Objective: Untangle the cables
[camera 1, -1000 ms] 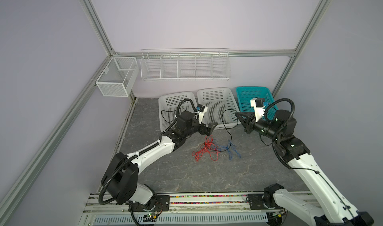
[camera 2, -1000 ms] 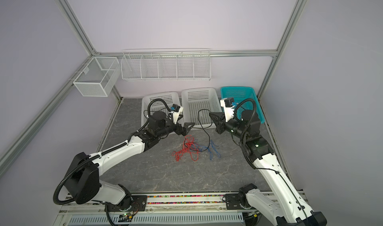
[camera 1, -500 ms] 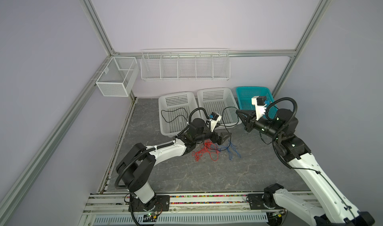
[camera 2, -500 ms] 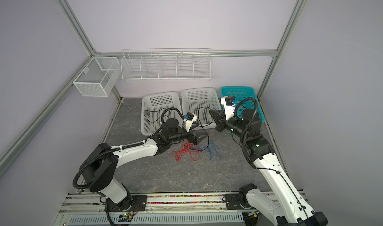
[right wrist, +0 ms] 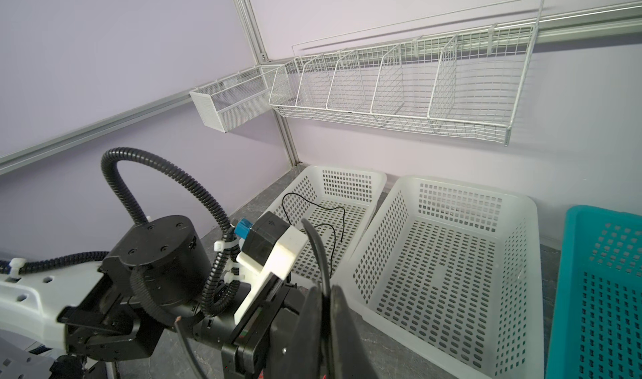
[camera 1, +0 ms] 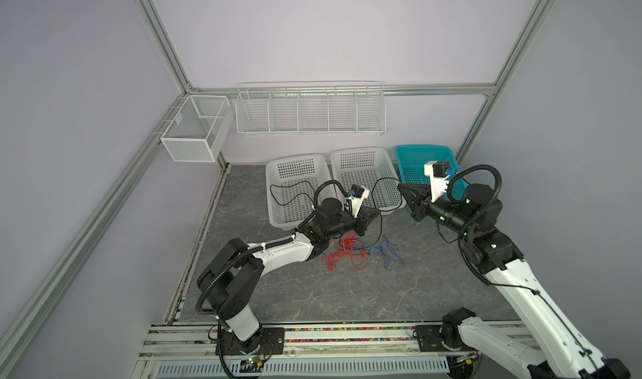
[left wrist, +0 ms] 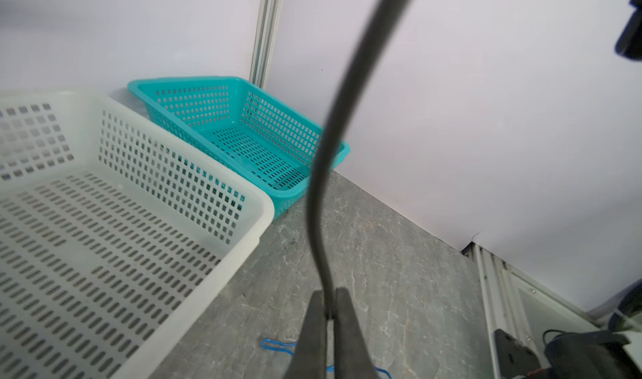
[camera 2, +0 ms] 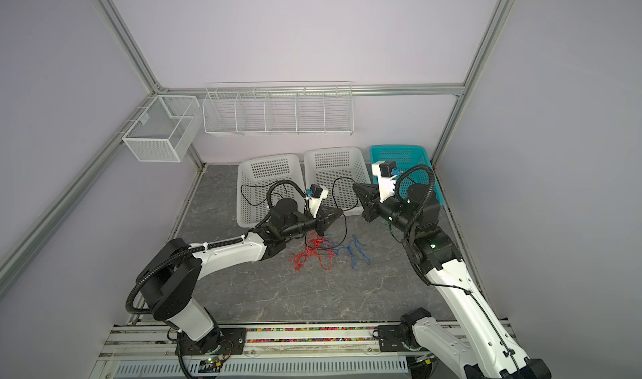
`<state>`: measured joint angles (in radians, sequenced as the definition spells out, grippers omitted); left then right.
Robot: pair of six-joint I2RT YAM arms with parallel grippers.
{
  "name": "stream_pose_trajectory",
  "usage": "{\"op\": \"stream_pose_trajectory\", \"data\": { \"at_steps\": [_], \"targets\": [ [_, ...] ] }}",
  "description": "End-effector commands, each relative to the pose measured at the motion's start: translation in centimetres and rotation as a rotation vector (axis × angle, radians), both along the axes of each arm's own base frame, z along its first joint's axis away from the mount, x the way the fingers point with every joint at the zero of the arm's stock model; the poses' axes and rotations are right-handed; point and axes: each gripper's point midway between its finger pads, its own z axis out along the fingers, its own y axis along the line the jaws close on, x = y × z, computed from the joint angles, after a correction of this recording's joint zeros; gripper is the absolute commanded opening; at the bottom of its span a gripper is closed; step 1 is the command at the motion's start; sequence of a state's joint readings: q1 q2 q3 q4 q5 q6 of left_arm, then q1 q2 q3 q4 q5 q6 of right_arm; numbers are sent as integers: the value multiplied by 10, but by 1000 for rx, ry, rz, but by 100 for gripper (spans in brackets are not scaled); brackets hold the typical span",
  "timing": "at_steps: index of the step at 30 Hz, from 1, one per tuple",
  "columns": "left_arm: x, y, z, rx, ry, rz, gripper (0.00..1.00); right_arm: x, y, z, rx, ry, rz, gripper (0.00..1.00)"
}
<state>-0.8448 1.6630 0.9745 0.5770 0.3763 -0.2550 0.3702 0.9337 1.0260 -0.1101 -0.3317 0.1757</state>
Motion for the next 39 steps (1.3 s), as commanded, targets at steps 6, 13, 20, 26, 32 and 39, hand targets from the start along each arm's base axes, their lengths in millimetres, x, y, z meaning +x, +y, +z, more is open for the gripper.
{"op": "stream_pose_trajectory", "data": {
  "at_steps": [6,13,20,26,32,39],
  "targets": [
    [4,7,38,-37,-52,54,0,10,-13,-46,-80,91,-98,14],
    [11,18,64,-22,-106,123,0,22,-28,-103,-158,239,-206,30],
    [11,25,102,-51,-156,152,0,30,-45,-155,-239,369,-315,50],
    [3,34,139,-93,-209,157,0,32,-54,-188,-280,441,-374,75],
    [-1,56,163,-103,-274,224,0,34,-55,-213,-307,503,-385,85],
    [-6,82,193,-108,-361,310,0,40,-54,-230,-326,546,-395,86]
  ]
}}
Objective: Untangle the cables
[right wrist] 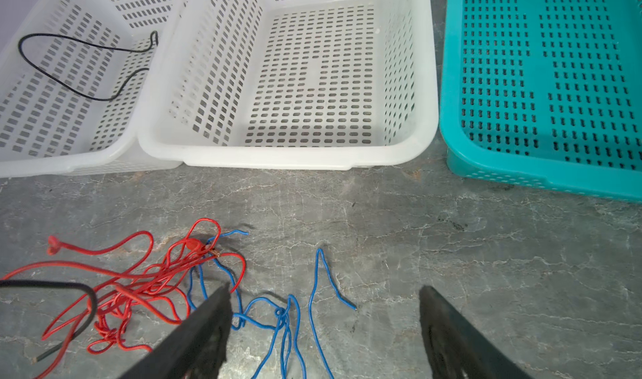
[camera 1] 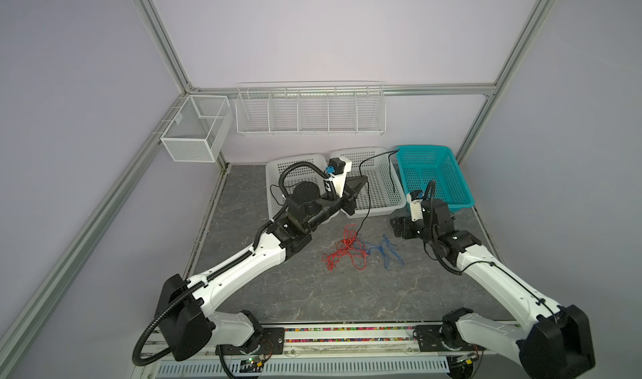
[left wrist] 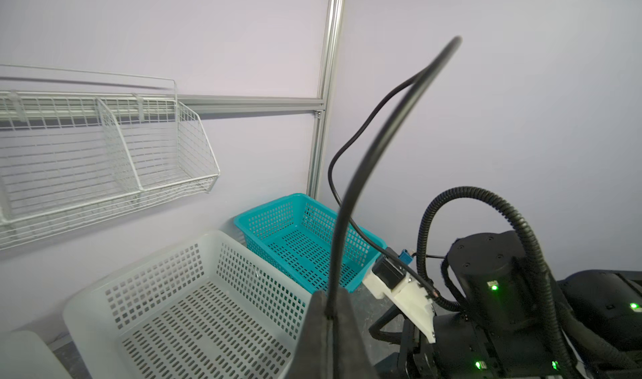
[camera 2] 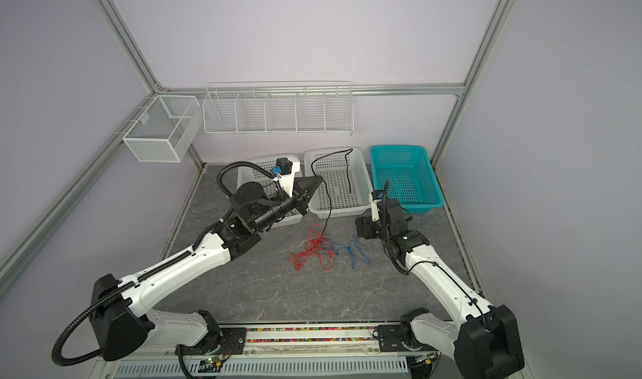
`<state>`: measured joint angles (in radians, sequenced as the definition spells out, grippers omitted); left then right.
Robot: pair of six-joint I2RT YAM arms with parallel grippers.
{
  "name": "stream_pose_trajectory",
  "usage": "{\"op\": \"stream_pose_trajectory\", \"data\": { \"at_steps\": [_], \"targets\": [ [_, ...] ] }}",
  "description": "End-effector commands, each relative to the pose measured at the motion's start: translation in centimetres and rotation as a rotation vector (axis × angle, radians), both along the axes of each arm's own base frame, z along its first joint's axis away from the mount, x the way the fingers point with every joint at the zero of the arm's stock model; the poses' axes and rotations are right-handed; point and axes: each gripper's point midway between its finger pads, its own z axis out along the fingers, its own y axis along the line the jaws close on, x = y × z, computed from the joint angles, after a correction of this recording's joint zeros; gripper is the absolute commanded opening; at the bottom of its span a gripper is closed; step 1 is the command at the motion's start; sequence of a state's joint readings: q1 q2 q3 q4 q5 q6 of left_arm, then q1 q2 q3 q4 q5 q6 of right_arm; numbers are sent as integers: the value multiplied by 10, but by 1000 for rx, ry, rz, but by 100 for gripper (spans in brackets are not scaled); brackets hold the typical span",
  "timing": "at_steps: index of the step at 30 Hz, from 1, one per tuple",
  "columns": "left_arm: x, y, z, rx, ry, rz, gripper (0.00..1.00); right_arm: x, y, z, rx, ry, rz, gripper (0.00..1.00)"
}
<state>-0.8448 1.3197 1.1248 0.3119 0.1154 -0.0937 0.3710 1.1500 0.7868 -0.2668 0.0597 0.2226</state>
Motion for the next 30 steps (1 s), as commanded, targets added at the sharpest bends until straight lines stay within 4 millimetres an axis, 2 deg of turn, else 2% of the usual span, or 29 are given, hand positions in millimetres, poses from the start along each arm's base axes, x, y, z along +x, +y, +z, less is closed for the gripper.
{"op": "stream_pose_trajectory", "data": {
  "at_steps": [1,8,12,15,20,23,30],
  "targets": [
    [-4,16,31,-13,-86,55,0,3,1,-9,2,16,-16,86],
    [0,43,55,-5,-163,190,0,6,5,-20,1,55,-11,86],
    [11,57,57,25,-189,298,0,6,5,-23,-3,64,-9,86],
    [27,70,51,59,-189,379,0,6,6,-23,2,64,-6,86],
    [66,99,30,68,-116,464,0,5,10,-24,15,71,8,86],
    [90,116,11,99,-82,535,0,5,10,-23,17,71,9,86],
    [146,149,-59,166,78,670,0,6,13,-24,28,76,17,86]
  ]
}}
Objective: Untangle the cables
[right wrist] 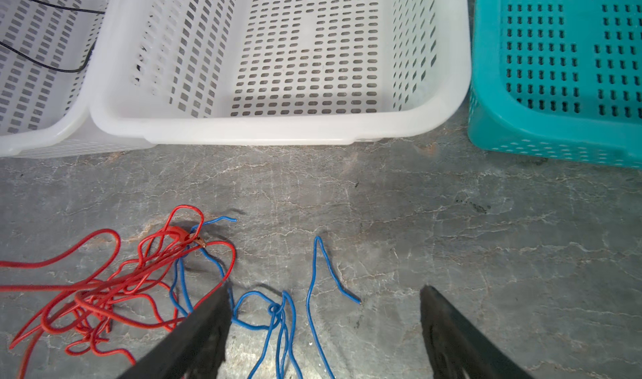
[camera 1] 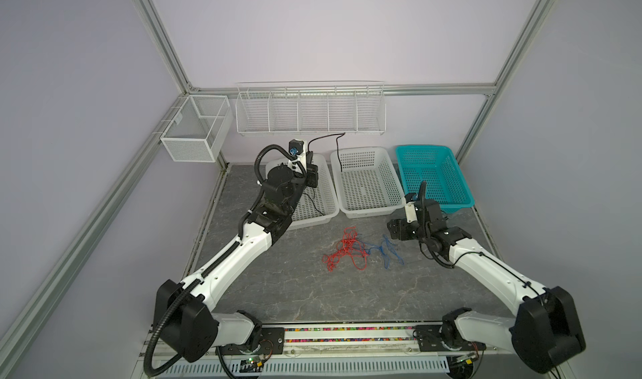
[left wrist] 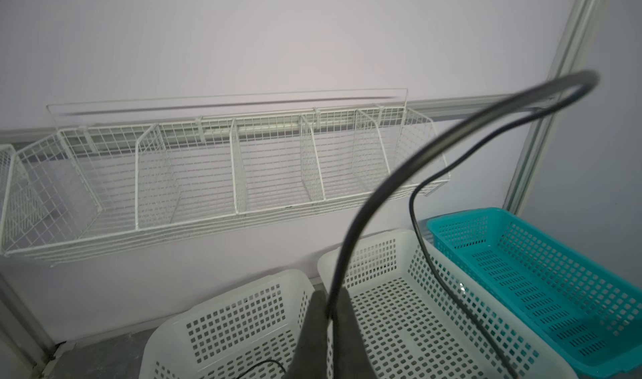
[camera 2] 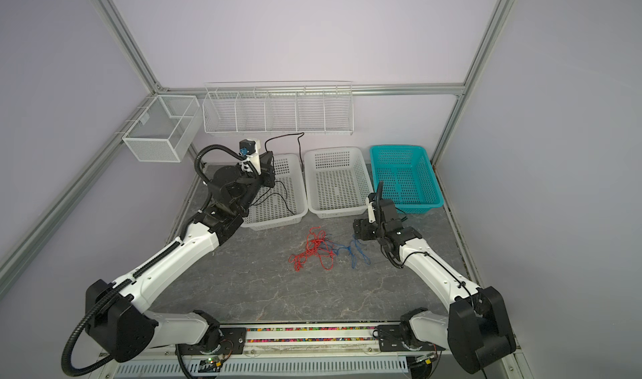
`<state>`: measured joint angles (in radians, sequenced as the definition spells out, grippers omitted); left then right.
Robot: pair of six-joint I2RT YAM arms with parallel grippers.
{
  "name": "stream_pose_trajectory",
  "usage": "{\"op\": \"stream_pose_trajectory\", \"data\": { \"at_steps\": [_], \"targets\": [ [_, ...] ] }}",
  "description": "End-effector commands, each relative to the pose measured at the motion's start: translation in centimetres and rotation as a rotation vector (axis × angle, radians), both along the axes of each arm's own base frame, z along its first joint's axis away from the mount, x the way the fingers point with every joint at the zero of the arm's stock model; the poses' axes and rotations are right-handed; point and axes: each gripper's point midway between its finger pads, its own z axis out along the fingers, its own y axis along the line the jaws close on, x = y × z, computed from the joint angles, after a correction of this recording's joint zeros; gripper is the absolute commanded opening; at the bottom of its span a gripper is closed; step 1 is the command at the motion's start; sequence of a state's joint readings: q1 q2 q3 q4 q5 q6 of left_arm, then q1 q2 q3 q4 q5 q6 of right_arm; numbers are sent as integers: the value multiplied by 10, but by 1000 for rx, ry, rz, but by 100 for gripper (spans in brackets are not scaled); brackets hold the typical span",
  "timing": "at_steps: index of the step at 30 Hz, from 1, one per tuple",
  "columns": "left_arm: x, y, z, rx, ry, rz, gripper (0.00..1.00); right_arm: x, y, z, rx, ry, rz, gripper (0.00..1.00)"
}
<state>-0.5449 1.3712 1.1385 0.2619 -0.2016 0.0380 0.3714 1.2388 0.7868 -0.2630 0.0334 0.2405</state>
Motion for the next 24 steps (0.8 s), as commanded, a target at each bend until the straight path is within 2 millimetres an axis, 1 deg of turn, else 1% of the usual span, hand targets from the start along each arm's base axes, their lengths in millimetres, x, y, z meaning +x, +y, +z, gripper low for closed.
{"op": "stream_pose_trajectory", "data": {
  "at_steps": [1,5,7,11,13,18,20,24],
  "targets": [
    [23,11,-44,5,106,65,0,4,8,5,32,-14,10,86],
    [40,13,-97,58,206,123,0,5,9,0,30,0,16,86],
    [47,14,-125,76,286,146,0,5,11,-1,34,5,22,86],
    [52,20,-172,110,434,204,0,5,14,-1,44,6,32,86],
    [51,24,-190,126,487,234,0,6,16,1,52,-1,41,87],
    [48,34,-226,172,625,311,0,7,27,12,85,-29,90,87],
    [46,35,-237,185,670,320,0,6,33,19,105,-48,117,88],
    [42,33,-249,182,710,311,0,-1,48,30,148,-87,196,87]
  ]
}}
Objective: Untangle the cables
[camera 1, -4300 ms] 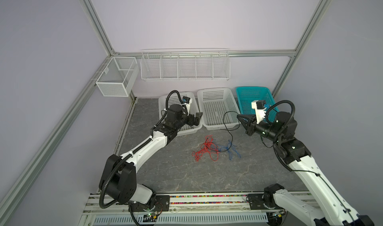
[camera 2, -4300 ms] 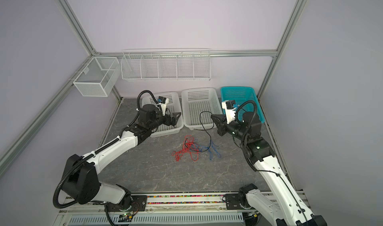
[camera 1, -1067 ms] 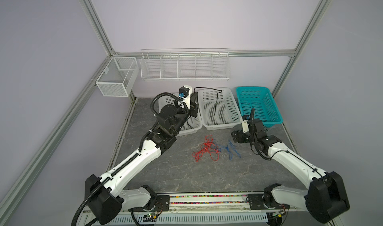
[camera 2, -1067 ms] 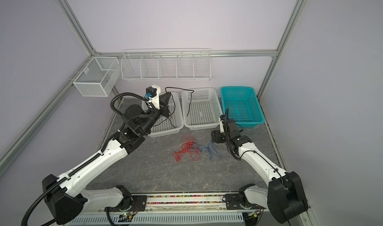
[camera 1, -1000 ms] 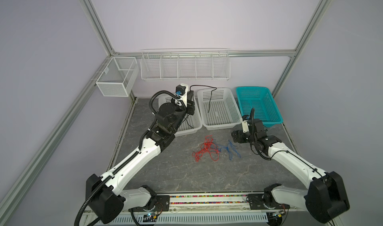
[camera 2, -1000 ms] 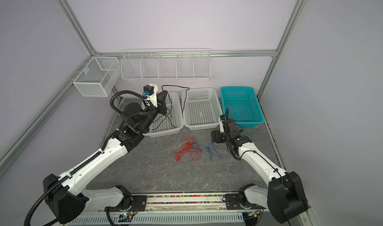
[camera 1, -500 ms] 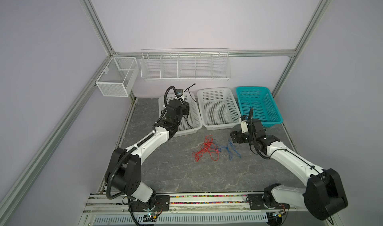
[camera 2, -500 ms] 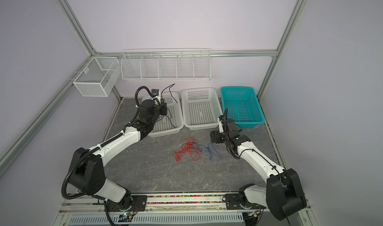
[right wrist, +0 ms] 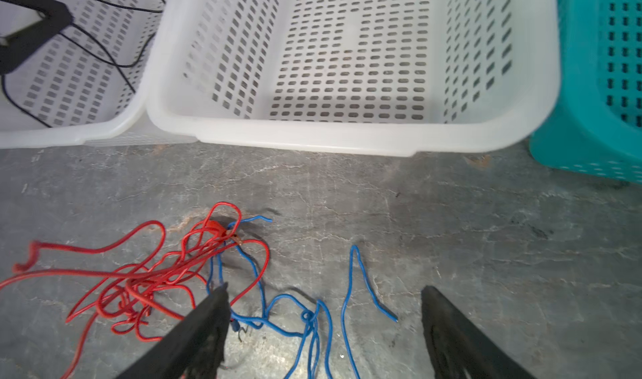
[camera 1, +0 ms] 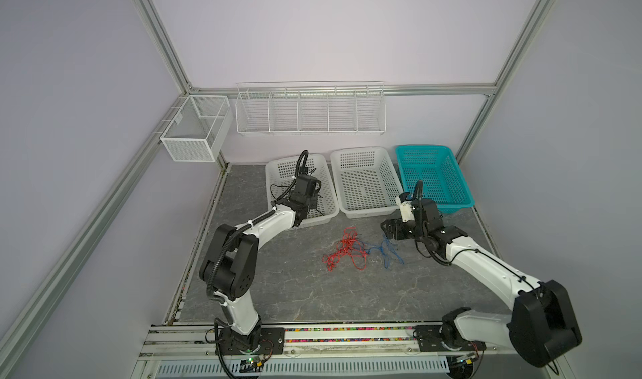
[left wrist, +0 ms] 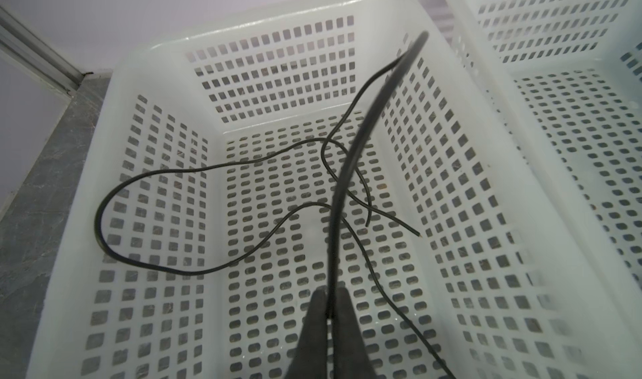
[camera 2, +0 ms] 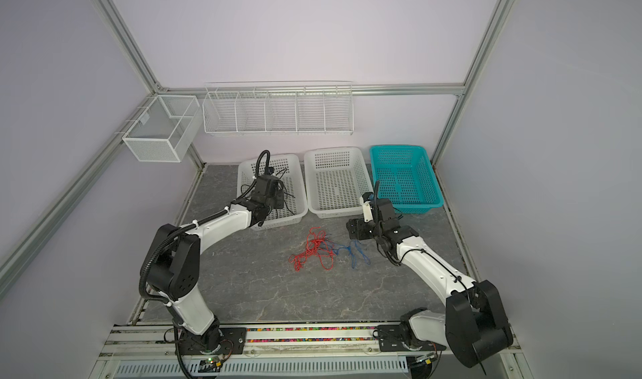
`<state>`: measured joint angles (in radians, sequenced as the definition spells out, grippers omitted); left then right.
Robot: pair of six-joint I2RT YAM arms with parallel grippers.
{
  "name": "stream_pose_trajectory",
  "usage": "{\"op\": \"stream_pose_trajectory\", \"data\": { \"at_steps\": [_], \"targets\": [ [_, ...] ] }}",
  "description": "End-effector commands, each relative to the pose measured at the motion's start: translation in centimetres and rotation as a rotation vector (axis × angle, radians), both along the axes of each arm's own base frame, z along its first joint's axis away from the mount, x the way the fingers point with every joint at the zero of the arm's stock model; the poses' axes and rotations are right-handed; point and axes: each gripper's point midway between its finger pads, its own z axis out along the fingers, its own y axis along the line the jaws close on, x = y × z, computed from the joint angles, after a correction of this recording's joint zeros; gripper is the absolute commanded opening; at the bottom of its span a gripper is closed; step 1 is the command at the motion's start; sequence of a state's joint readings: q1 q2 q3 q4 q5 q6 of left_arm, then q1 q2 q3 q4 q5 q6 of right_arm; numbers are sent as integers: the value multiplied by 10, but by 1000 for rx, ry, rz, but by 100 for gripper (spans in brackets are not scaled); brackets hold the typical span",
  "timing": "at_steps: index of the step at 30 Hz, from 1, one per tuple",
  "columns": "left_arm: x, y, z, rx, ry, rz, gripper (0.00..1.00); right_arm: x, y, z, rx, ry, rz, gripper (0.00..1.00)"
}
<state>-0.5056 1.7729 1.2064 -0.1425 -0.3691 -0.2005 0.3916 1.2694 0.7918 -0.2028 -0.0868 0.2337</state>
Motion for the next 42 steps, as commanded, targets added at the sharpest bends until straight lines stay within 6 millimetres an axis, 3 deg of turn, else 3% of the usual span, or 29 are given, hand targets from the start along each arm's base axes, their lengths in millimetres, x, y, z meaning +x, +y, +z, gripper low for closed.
{"op": "stream_pose_trajectory", "data": {
  "at_steps": [1,4,8,13,15,21,27,31,37,42],
  "targets": [
    [-4,6,-8,-8,53,42,0,-3,23,31,75,-99,110,86],
    [-6,5,-8,-21,62,42,19,-15,35,40,89,-134,180,84],
    [-9,0,-1,-69,52,28,62,-30,45,46,85,-160,252,82],
    [-22,-28,31,-202,20,-130,83,-40,44,31,47,-100,250,78],
    [-30,-36,48,-250,-27,-184,91,-40,35,20,5,-67,197,77],
    [-62,-57,90,-350,-133,-322,91,-39,-8,-9,-135,19,-26,76],
    [-106,-109,112,-444,-176,-572,91,-48,-14,-42,-144,136,-83,66],
    [-129,-141,105,-429,-152,-670,91,-50,-21,-66,-173,204,-142,55],
    [-144,-161,84,-456,-81,-713,91,-52,-17,-84,-166,251,-139,47],
    [-156,-169,76,-457,-58,-753,90,-51,-15,-85,-166,266,-141,23]
  ]
}}
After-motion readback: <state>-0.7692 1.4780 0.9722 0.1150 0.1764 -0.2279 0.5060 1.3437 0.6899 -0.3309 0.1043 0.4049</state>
